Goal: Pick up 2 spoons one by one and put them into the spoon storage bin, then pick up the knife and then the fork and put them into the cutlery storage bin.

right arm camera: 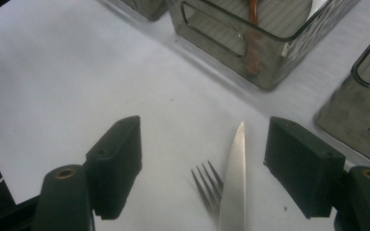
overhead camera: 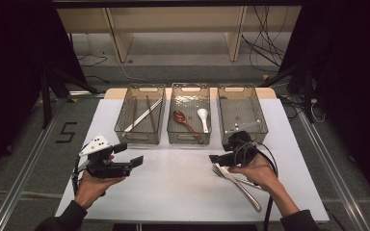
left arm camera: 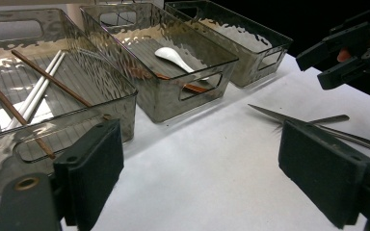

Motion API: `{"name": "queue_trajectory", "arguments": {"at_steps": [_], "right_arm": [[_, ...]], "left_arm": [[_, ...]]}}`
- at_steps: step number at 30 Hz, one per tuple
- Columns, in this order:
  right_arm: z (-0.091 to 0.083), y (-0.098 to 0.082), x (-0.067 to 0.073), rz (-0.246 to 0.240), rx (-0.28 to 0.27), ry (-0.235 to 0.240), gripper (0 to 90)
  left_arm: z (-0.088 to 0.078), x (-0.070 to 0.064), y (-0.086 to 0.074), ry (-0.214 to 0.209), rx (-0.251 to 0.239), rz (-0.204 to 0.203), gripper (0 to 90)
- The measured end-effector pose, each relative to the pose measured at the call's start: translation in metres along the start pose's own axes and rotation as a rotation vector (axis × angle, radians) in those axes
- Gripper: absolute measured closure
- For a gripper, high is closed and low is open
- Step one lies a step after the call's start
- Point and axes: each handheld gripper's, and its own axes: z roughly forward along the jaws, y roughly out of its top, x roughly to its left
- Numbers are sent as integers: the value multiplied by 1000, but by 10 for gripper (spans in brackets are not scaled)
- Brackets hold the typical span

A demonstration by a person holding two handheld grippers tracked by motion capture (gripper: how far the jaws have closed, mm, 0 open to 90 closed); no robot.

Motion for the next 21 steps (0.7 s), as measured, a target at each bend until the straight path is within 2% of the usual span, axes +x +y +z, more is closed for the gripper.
{"name": "queue_trajectory", "arguments": {"at_steps": [10,18,21], "right_arm": [[-2,-9,4,-12,24,-7,271],[-1,-17,6,-1,54,0,242],[0,-19,8,-14,71,-3,223]], "left_arm": [[2,0,0,-2,5,0,157],[-1,0,-2,-2,4,3,157],[-1,0,-1,-2,2,4,157]]}}
